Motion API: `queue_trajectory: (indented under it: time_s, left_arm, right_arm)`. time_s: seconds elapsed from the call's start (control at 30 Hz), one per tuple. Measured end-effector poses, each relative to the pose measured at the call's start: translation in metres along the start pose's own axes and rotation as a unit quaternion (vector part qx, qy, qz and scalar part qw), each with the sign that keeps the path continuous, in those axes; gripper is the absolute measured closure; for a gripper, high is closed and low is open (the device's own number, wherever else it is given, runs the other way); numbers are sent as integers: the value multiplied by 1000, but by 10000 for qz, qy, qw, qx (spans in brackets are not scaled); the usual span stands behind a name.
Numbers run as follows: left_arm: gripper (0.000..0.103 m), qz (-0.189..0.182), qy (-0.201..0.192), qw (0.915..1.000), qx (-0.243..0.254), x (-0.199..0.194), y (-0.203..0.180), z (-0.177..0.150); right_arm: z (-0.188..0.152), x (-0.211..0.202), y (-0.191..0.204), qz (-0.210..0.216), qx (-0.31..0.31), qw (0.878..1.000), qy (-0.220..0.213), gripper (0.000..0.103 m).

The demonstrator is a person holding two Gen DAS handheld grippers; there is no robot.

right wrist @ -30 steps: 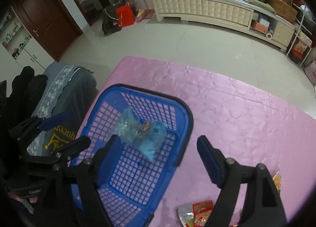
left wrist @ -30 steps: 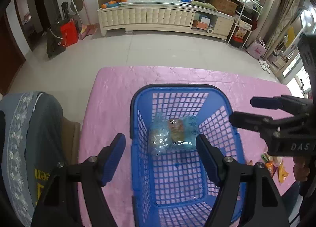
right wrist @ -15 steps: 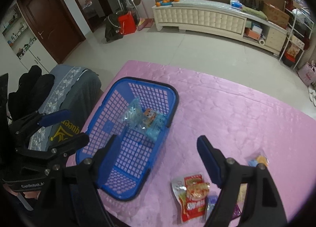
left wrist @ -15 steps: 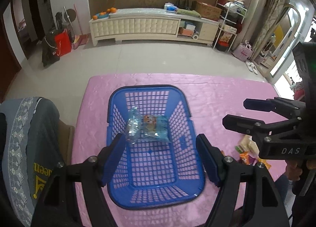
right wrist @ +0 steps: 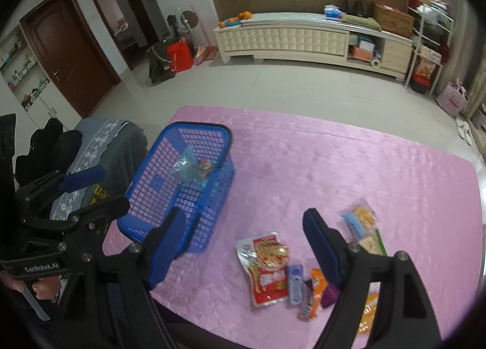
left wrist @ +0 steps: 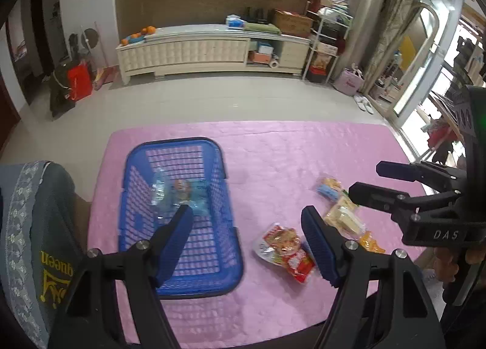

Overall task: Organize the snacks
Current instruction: 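Move both tools back over the remaining snacks on the table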

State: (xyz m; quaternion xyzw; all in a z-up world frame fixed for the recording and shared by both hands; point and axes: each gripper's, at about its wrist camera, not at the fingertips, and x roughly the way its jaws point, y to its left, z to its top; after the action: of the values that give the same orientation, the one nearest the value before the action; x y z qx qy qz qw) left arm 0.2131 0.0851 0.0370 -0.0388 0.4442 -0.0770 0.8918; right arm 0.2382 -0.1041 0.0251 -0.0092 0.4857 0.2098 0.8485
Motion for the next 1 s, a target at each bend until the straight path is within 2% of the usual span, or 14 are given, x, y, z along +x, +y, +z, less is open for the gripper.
queue_trajectory:
  time_s: [0.5,0.77,0.87,1.0]
  left_arm:
    - [31,-343,158,9989,271,28,-80,-28]
    - [31,-533,580,9965,262,69,-121,-51]
    - [31,-688,768,9945,173,85,-130,-61]
    - [31,-679,1014,9925,90,108,-140,-73]
  right_arm:
    - [-73,-27,-79,-265,636,9976,23,20]
    - [-101,-23,-114,-490,528,9972,204,20]
    - [-113,-14,-125,-499,433,9974,278,20]
    - [-127,8,-136,-510,283,9971,497,20]
